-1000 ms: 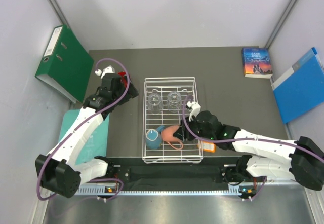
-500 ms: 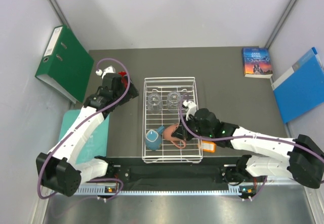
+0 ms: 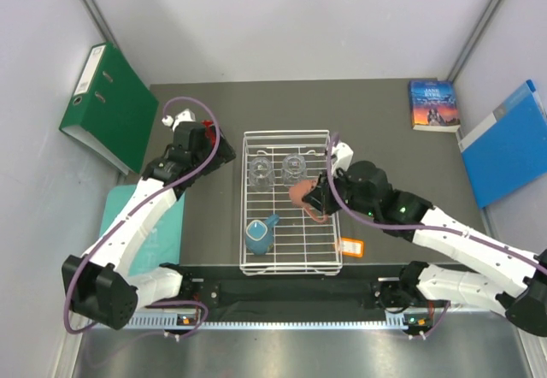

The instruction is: Unload the cups from the dish rack

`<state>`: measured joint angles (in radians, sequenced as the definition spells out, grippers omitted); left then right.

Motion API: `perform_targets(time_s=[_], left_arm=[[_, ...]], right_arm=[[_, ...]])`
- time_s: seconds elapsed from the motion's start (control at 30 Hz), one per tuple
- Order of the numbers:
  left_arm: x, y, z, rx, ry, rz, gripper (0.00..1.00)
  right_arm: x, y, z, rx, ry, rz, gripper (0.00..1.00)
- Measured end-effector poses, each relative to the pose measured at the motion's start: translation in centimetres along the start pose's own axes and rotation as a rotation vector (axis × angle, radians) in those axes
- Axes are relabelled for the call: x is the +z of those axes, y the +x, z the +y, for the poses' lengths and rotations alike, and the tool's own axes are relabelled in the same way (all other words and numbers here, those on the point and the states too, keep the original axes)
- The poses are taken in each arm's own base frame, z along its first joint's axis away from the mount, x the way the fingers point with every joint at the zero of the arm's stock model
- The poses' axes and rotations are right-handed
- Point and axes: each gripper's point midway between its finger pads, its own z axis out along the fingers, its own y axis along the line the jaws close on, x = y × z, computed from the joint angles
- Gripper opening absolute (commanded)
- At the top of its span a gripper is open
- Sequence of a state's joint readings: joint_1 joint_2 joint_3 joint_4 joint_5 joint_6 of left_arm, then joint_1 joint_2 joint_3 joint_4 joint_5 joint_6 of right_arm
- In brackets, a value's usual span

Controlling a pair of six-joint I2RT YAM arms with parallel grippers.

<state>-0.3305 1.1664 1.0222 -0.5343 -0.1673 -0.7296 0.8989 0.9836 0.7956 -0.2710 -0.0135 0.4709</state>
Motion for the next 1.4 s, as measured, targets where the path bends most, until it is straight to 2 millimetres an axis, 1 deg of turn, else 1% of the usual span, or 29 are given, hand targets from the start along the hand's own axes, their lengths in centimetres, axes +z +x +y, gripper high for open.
perform_targets(time_s=[0.1, 0.2, 0.23, 0.27, 0.3, 0.37, 0.43, 0.5, 0.53, 0.63, 0.73, 0.8, 0.83, 0.93, 1.03, 1.07, 1.13, 1.2, 1.4], left_arm=[[-0.2, -0.3, -0.9, -0.015, 0.034, 0.003, 0.96], [-0.7, -1.0, -2.8, -0.036, 0.107, 0.0, 0.95], [-1.3, -1.7, -4.1, -0.039, 0.156, -0.005, 0.95], [-1.3, -1.8, -4.2, -0.039, 0.16, -0.006, 0.95], [-1.6, -2.2, -4.7, -0.035, 0.177, -0.008, 0.95], [-2.1, -3.3, -5.9, -0.015, 0.203, -0.026, 0.95], [-2.6, -4.6, -7.0, 0.006, 0.227, -0.043, 0.95], [-2.9, -5.3, -8.0, 0.015, 0.259, -0.053, 0.95], [-3.0, -5.4, -8.3, 0.017, 0.27, -0.052, 0.95], [-3.0, -4.7, -8.9, 0.003, 0.314, -0.022, 0.95], [-2.8, -3.5, -9.8, -0.034, 0.383, 0.014, 0.95], [-2.9, -2.6, -10.2, -0.059, 0.431, 0.04, 0.95], [-3.1, -2.4, -10.5, -0.069, 0.458, 0.047, 0.95], [-4.0, -1.9, -11.7, -0.084, 0.548, 0.067, 0.95], [-5.3, -2.0, -13.3, -0.083, 0.656, 0.073, 0.95], [-5.8, -2.1, -14.0, -0.081, 0.696, 0.076, 0.95], [-6.9, -2.2, -15.2, -0.071, 0.769, 0.081, 0.95], [-7.9, -2.0, -16.2, -0.06, 0.832, 0.092, 0.95], [-10.6, -0.8, -19.1, -0.003, 0.988, 0.119, 0.95]], right_arm=[[-0.4, -3.0, 0.7, 0.026, -0.043, -0.069, 0.0], [-0.4, -5.7, 0.9, 0.046, -0.076, -0.127, 0.0], [-0.2, -6.2, 0.9, 0.042, -0.07, -0.128, 0.0], [0.5, -7.4, 1.0, -0.002, -0.049, -0.114, 0.0], [1.0, -8.0, 1.0, -0.035, -0.034, -0.105, 0.0], [1.7, -8.9, 0.9, -0.105, 0.012, -0.076, 0.0], [2.1, -9.4, 0.4, -0.148, 0.042, -0.061, 0.0], [2.1, -9.2, -0.2, -0.167, 0.061, -0.049, 0.0], [2.0, -9.0, -0.4, -0.163, 0.062, -0.041, 0.0], [2.0, -9.0, -0.4, -0.131, 0.038, -0.04, 0.0], [1.6, -10.0, -0.8, -0.05, 0.005, -0.091, 0.0], [1.1, -11.5, -1.2, 0.018, -0.028, -0.144, 0.0], [0.9, -12.5, -1.5, 0.051, -0.041, -0.18, 0.0], [0.1, -15.8, -1.6, 0.141, -0.117, -0.28, 0.0], [-0.7, -18.7, -0.4, 0.19, -0.228, -0.362, 0.0], [-0.8, -19.2, 0.1, 0.202, -0.267, -0.374, 0.0], [-0.6, -19.7, 1.1, 0.223, -0.336, -0.374, 0.0], [-0.3, -19.7, 1.8, 0.245, -0.389, -0.356, 0.0], [-0.2, -19.9, 3.1, 0.291, -0.48, -0.333, 0.0]])
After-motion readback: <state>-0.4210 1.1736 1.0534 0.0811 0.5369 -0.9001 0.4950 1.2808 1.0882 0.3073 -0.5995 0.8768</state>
